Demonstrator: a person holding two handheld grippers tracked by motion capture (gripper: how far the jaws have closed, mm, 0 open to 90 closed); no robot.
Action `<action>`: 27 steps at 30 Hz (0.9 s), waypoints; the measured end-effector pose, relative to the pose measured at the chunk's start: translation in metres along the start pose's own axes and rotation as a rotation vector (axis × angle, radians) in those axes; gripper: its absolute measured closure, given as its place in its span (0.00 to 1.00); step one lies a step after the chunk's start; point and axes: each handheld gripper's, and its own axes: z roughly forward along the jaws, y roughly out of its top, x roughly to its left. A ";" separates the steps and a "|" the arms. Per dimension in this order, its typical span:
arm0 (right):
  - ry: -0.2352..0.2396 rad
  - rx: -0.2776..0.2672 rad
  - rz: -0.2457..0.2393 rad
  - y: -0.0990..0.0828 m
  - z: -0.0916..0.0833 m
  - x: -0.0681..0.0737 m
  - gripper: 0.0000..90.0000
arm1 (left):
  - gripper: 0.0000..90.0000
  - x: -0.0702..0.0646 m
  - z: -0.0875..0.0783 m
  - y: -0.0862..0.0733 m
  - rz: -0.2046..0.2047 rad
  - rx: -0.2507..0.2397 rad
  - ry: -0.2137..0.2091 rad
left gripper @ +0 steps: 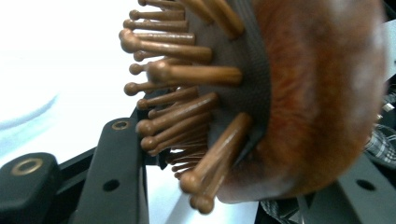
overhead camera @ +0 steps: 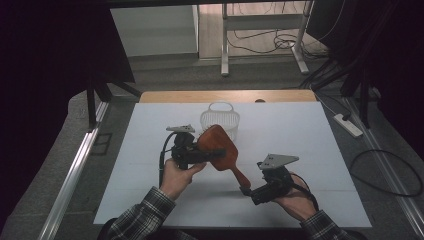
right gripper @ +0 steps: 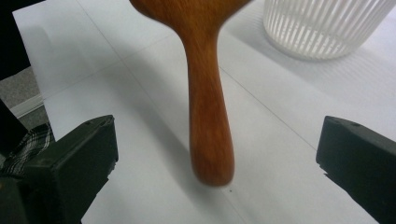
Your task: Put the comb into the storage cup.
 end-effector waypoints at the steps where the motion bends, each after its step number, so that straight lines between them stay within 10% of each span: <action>1: -0.004 -0.005 0.000 0.000 -0.001 0.000 0.00 | 0.59 0.000 -0.001 0.001 -0.001 -0.001 0.004; 27: 0.005 0.020 0.008 -0.010 -0.018 -0.010 0.00 | 0.59 0.007 -0.017 0.022 0.037 -0.017 0.080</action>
